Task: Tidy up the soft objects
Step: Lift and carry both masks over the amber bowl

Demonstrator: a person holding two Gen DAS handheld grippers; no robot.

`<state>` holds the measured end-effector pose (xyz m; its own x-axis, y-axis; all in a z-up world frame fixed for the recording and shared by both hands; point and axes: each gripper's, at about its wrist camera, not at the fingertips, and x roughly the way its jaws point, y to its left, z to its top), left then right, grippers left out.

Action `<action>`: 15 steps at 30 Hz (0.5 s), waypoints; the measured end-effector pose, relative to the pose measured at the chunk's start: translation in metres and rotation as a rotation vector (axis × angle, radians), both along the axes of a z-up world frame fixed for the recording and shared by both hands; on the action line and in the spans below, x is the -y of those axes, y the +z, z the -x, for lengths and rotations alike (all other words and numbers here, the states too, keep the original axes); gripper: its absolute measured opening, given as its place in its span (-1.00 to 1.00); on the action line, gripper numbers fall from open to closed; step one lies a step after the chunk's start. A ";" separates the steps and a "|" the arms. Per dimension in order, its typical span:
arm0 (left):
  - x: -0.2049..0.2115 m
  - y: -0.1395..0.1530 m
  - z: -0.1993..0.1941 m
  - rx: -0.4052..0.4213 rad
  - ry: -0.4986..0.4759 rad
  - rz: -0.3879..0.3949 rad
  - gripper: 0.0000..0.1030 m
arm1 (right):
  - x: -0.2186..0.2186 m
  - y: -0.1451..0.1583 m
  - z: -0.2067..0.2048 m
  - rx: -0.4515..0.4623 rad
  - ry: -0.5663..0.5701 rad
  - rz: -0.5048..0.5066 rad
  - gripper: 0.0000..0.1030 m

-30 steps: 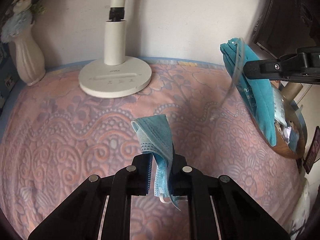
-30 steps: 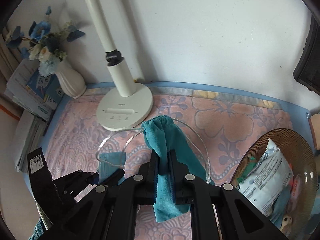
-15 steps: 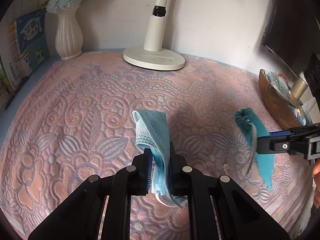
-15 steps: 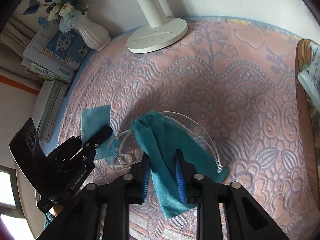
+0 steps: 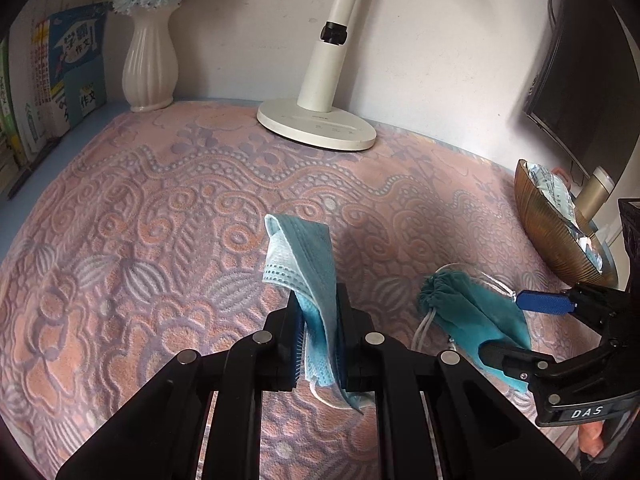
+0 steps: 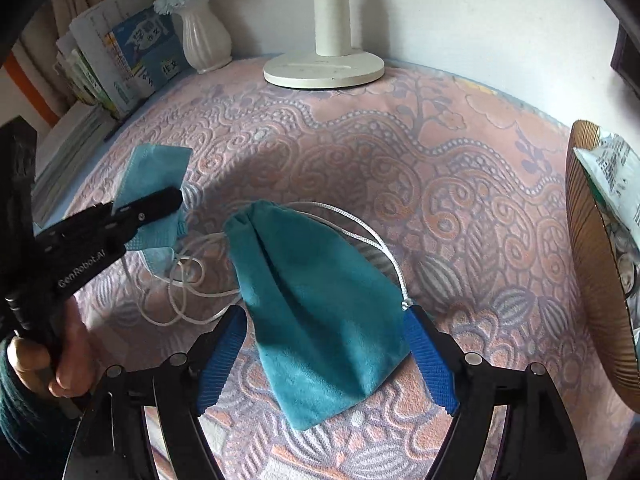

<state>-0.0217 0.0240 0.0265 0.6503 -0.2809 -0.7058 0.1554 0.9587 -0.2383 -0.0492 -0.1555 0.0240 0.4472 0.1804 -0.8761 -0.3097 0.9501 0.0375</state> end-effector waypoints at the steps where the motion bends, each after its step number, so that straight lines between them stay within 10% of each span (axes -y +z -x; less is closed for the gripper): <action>1: 0.000 0.000 0.000 -0.001 0.000 0.006 -0.80 | 0.000 -0.001 -0.001 0.020 -0.003 0.021 0.59; 7: -0.004 0.000 0.001 -0.004 0.006 0.030 -0.80 | 0.003 -0.008 -0.011 0.032 -0.018 0.007 0.73; 11: -0.004 0.000 0.001 -0.005 0.005 0.039 -0.80 | -0.011 -0.003 0.000 0.046 0.037 -0.018 -0.30; 15: -0.012 0.006 0.003 -0.010 0.003 0.106 -0.80 | -0.020 0.010 0.012 0.069 0.020 0.006 -0.69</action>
<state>-0.0246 0.0357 0.0328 0.6446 -0.3520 -0.6786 0.1497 0.9286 -0.3395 -0.0608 -0.1359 0.0341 0.5033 0.1844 -0.8442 -0.3299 0.9440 0.0095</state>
